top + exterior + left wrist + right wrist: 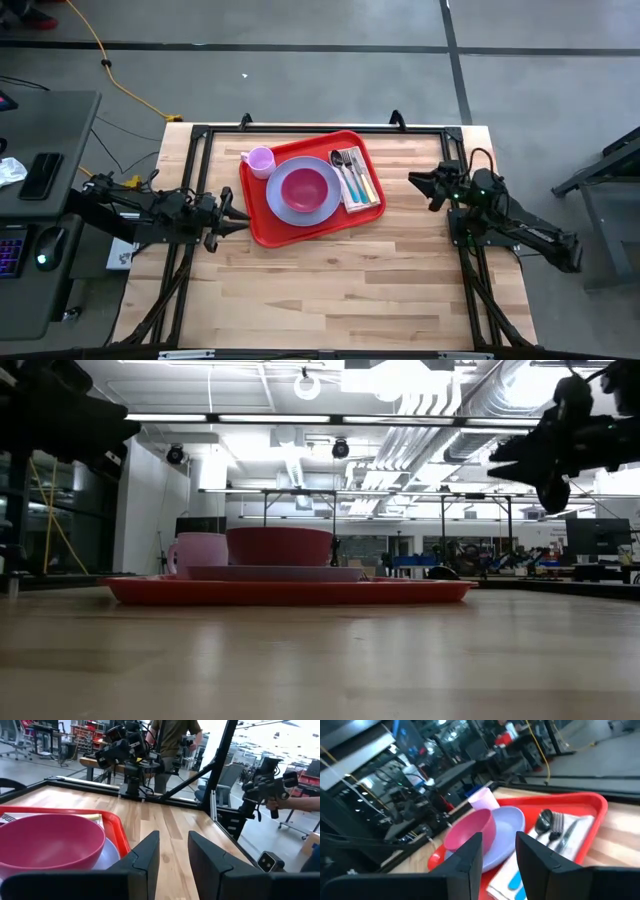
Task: Set up tray
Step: Return to Home Position
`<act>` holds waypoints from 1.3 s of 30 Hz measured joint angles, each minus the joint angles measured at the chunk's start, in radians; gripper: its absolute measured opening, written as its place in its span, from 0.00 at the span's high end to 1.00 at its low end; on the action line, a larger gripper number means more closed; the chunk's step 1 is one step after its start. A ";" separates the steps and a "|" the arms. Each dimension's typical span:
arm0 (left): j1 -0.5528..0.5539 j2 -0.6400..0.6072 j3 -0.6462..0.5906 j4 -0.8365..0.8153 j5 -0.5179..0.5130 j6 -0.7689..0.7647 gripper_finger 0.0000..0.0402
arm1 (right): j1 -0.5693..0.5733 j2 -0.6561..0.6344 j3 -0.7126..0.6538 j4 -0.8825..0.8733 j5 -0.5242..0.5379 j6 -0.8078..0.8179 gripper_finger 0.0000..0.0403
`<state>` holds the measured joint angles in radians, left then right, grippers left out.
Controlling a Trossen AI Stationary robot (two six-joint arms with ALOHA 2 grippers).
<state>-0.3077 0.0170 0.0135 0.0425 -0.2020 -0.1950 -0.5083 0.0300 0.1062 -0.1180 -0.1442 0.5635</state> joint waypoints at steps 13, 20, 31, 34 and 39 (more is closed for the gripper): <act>0.000 0.026 -0.001 0.002 -0.043 0.043 0.67 | 0.001 -0.018 -0.026 -0.040 0.044 -0.078 0.77; 0.001 0.091 -0.001 0.017 -0.155 0.063 0.67 | 0.001 -0.018 -0.037 -0.030 0.132 -0.160 0.77; 0.000 0.113 -0.002 0.016 -0.159 0.063 0.67 | 0.001 -0.018 -0.037 -0.033 0.144 -0.196 0.77; 0.000 0.113 -0.002 0.016 -0.159 0.060 0.67 | 0.001 -0.018 -0.037 -0.033 0.130 -0.150 0.77; 0.000 0.113 -0.002 0.016 -0.159 0.060 0.67 | 0.001 -0.018 -0.037 -0.032 0.078 -0.056 0.77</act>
<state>-0.3077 0.1295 0.0120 0.0589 -0.3611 -0.1352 -0.5076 0.0120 0.0692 -0.1505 -0.0658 0.5074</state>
